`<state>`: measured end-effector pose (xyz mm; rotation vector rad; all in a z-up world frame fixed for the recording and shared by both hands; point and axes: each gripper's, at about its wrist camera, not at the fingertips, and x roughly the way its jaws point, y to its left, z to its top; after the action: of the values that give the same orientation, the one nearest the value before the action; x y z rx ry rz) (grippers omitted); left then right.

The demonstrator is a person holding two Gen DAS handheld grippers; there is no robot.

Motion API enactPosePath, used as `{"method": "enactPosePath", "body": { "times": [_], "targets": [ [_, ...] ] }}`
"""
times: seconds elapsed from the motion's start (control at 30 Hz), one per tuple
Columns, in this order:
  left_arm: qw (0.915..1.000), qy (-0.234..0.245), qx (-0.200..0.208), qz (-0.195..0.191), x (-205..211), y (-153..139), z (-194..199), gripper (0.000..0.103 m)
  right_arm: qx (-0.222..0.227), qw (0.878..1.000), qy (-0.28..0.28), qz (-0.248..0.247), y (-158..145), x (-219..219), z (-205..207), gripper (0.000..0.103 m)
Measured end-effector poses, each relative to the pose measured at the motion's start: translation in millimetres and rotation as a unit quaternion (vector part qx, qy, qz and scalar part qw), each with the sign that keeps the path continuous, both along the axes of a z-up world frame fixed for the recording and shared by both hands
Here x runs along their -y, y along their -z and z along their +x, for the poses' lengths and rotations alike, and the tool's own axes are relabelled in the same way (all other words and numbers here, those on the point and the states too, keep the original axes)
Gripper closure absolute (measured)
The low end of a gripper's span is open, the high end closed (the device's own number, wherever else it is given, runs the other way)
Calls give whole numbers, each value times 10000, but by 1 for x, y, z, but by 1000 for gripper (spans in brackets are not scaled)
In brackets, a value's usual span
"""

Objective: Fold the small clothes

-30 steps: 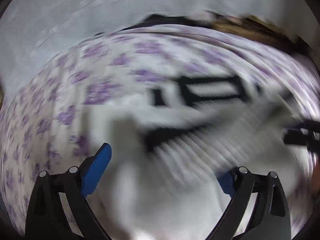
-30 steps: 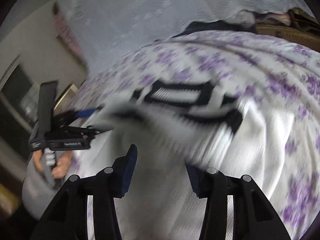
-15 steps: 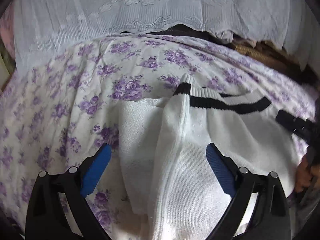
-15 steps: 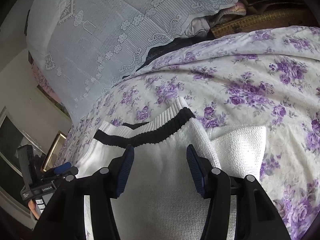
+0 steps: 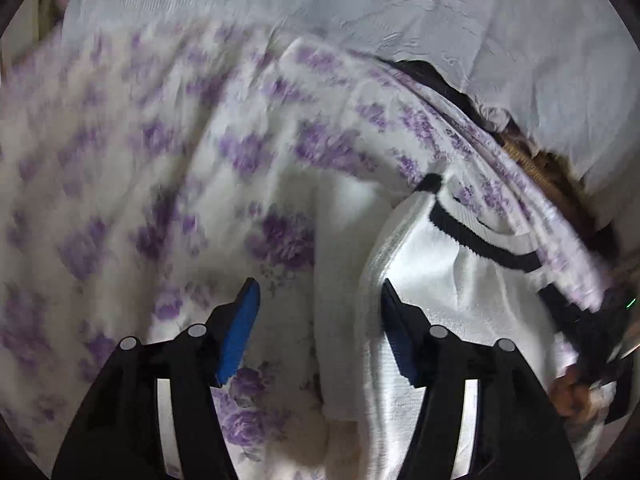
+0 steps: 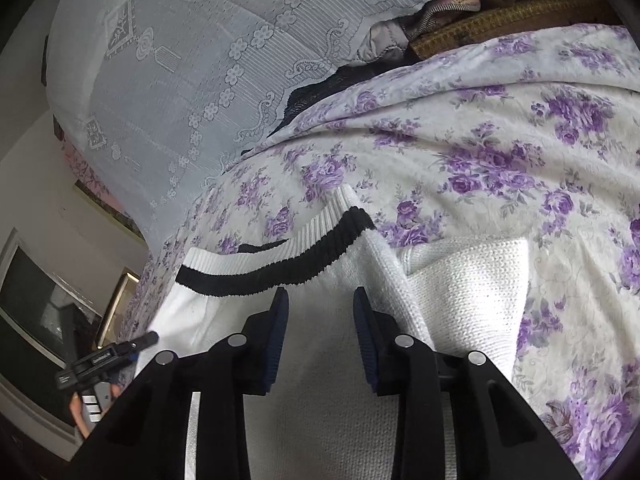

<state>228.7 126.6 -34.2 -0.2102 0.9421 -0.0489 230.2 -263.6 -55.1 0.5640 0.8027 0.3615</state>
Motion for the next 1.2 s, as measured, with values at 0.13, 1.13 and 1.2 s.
{"method": "enactPosePath", "body": {
  "times": [0.13,1.13,1.2],
  "targets": [
    [9917,408,678,1014,59,-33,4,19,4,10000,-2,12,0,0,1,68],
    [9912,533,289,-1173,33,-31,52,62,347,9989,263,-187,-44,-7,16,72],
    [9905,919,197,-1004,61,-28,60,39,258,9992,195,-216,-40,-18,28,72]
  ]
}}
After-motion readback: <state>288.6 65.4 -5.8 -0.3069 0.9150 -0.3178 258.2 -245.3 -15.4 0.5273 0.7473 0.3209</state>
